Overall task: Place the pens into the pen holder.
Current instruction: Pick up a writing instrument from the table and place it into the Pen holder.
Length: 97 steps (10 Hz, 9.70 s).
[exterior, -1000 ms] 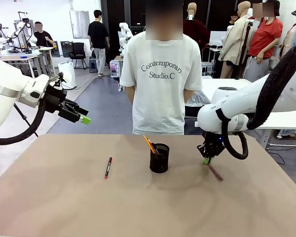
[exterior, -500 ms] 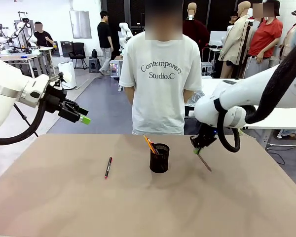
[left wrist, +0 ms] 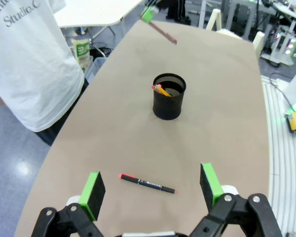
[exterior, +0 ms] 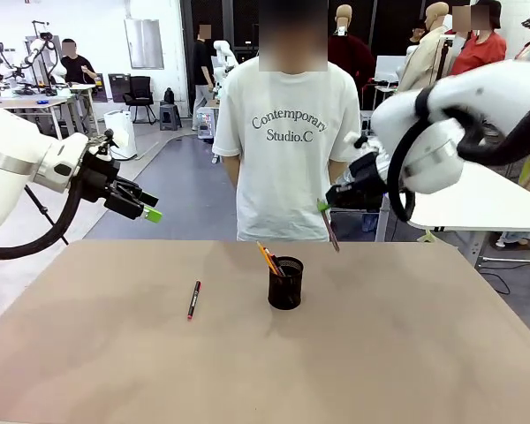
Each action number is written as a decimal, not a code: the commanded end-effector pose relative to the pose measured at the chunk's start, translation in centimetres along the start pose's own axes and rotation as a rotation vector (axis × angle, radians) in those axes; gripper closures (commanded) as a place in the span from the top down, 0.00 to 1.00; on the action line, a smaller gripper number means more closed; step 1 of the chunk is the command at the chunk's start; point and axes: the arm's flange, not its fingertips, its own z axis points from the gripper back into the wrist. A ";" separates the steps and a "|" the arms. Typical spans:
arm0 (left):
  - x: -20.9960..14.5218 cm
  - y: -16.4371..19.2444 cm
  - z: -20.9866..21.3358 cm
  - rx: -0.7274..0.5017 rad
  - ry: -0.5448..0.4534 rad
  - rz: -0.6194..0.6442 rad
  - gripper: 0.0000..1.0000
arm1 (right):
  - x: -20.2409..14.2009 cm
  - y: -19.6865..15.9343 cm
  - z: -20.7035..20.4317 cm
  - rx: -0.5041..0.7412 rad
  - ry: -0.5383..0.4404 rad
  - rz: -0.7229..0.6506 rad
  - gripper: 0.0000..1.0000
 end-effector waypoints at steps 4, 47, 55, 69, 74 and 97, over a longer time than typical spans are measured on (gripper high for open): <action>0.1 -0.1 0.1 0.003 0.009 -0.003 1.00 | -5.5 -0.4 7.4 0.400 -0.184 0.408 0.00; 0.1 -0.1 0.1 0.003 0.009 -0.003 1.00 | -4.4 -0.9 -3.3 0.572 -0.276 0.508 1.00; 0.1 -0.1 0.1 0.003 0.009 -0.003 1.00 | -0.8 -1.2 9.4 0.411 0.100 0.586 1.00; 0.1 -0.1 0.1 0.003 0.009 -0.003 1.00 | -3.6 -3.2 12.5 0.351 0.071 0.610 1.00; 0.1 -0.1 0.1 0.003 0.009 -0.003 1.00 | -3.6 -3.2 12.5 0.351 0.071 0.610 1.00; -5.1 3.4 -12.0 0.537 0.331 0.489 1.00 | -3.6 -3.2 12.5 0.351 0.071 0.610 1.00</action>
